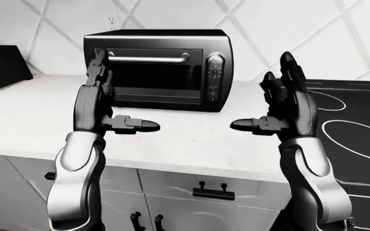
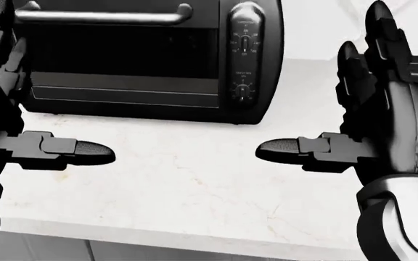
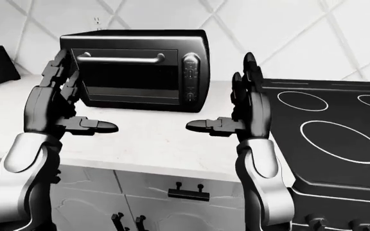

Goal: Open the toaster oven door.

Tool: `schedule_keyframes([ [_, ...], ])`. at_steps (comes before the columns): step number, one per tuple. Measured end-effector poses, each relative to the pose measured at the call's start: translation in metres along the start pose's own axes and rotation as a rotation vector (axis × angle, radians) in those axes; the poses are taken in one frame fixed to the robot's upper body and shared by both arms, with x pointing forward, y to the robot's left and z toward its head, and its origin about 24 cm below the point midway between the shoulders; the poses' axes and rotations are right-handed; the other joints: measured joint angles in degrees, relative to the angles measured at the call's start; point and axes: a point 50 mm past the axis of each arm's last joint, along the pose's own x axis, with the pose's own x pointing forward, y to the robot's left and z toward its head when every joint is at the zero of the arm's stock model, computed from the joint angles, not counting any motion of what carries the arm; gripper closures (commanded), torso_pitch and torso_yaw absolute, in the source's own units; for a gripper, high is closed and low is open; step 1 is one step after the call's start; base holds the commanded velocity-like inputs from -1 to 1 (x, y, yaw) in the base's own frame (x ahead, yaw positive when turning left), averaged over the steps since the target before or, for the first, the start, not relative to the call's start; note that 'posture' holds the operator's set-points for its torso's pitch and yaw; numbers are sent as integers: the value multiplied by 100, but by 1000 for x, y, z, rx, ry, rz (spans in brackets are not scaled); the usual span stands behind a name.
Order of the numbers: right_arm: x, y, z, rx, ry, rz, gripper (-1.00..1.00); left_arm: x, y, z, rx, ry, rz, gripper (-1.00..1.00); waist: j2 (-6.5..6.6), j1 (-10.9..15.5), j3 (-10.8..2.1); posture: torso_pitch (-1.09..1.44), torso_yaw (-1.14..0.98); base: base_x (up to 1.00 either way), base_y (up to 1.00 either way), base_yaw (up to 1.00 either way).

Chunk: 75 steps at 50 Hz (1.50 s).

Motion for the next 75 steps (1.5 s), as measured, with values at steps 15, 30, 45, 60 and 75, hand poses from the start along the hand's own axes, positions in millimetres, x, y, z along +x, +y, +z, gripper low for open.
schedule_keyframes([
  [15,-1,0,-2,-1,2,-3,-100,64,-13,6,240,18,-22,-100,12,46,-57,-35,0,0,0,0],
  [30,1,-1,-3,-1,2,0,-100,102,-28,20,737,-115,29,-100,-61,-10,-104,-35,0,0,0,0],
  [45,3,1,-1,-2,1,5,-100,117,-34,9,1091,-177,20,-100,-67,-86,-178,-37,0,0,0,0],
  [60,2,0,-4,0,0,0,-100,124,-44,-5,1168,-189,-35,-100,-52,-131,-532,-47,0,0,0,0],
  [75,1,-1,-7,0,2,-4,-100,127,-58,-51,1270,-94,-213,-100,-112,-91,-519,-47,0,0,0,0],
])
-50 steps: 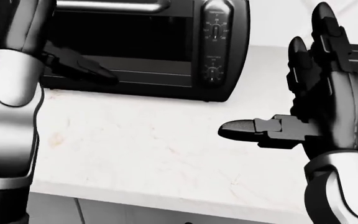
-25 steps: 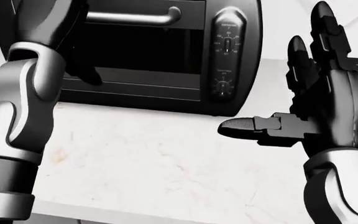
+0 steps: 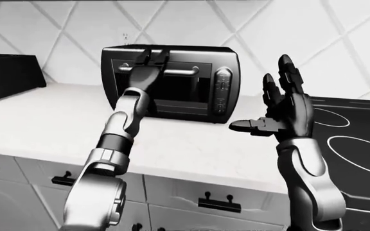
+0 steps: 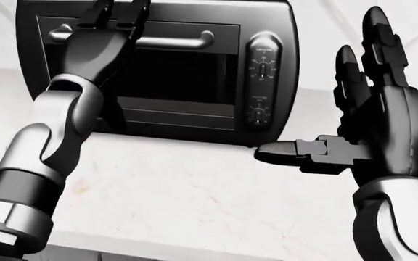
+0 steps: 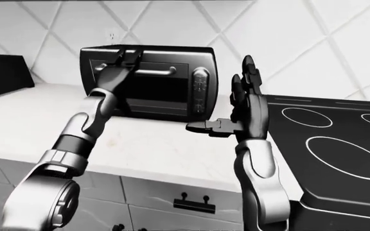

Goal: Open the toaster oven door.

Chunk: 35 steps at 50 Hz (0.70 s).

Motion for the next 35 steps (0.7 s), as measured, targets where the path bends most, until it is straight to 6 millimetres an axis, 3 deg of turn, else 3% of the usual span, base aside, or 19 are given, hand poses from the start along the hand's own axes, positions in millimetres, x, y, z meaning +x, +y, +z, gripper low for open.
schedule_keyframes([
  [9,0,0,-2,-2,7,2,-100,6,-4,15,36,-42,-18,-100,0,21,11,-47,0,0,0,0],
  [16,0,1,1,-4,-2,0,-100,7,-19,14,50,-35,-88,-100,-3,17,11,-47,0,0,0,0],
  [35,0,-1,0,0,2,-4,-100,15,-16,27,90,-44,-124,-100,-34,8,-15,-47,0,0,0,0],
])
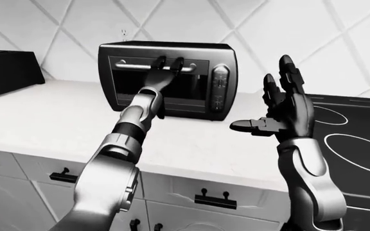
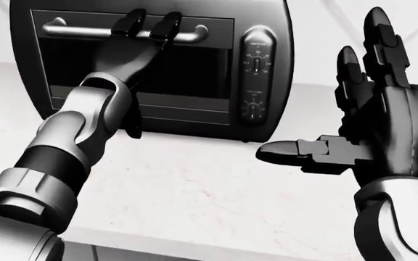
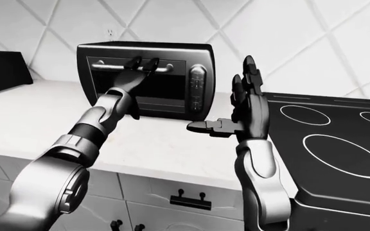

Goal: Open the toaster oven door.

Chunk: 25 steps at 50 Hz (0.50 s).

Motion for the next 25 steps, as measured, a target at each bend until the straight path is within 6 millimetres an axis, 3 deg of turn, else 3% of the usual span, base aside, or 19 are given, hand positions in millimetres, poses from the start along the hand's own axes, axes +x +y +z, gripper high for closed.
schedule_keyframes([
  [5,0,1,0,2,-3,3,-100,0,0,0,1,-4,-5,-84,3,-12,-15,-47,0,0,0,0],
  [9,0,1,-1,4,-2,4,-100,0,1,0,2,-2,0,-85,8,-23,-30,-47,0,0,0,0],
  [18,-1,1,-1,4,-3,-1,-100,2,9,0,-1,3,39,-22,21,-46,-66,-47,0,0,0,0],
  [25,-1,0,0,5,-7,-3,-100,3,14,0,-9,8,64,-3,32,-56,-123,-47,0,0,0,0],
])
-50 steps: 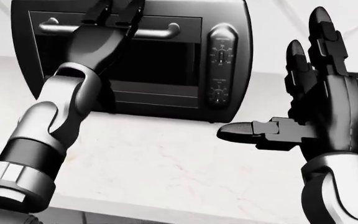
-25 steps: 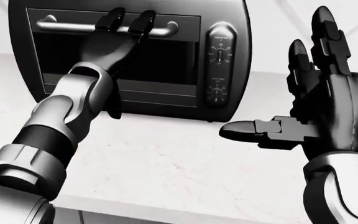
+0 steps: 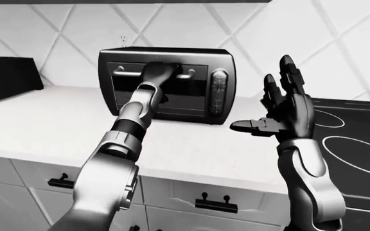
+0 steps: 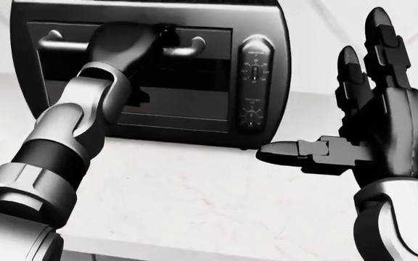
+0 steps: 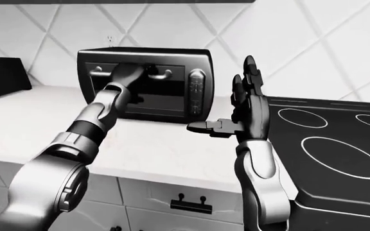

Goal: Open the toaster oven door.

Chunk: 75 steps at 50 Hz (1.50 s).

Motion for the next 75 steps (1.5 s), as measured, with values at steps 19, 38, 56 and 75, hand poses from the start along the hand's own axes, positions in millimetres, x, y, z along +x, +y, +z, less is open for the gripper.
schedule_keyframes([
  [19,-2,-3,-2,1,-2,-9,-100,-6,-13,-14,29,112,-94,23,34,-39,-1,-47,0,0,0,0],
  [38,-4,-1,0,4,-1,-9,-100,-51,-52,-21,-68,138,-183,-5,29,58,171,-47,0,0,0,0],
  [56,-4,-4,-5,4,15,-17,-100,-103,-60,-21,-131,156,-264,-39,37,113,166,-47,0,0,0,0],
  [75,-5,-4,-5,4,11,-26,-100,-152,-41,-13,-145,119,-293,-40,119,6,21,-47,0,0,0,0],
])
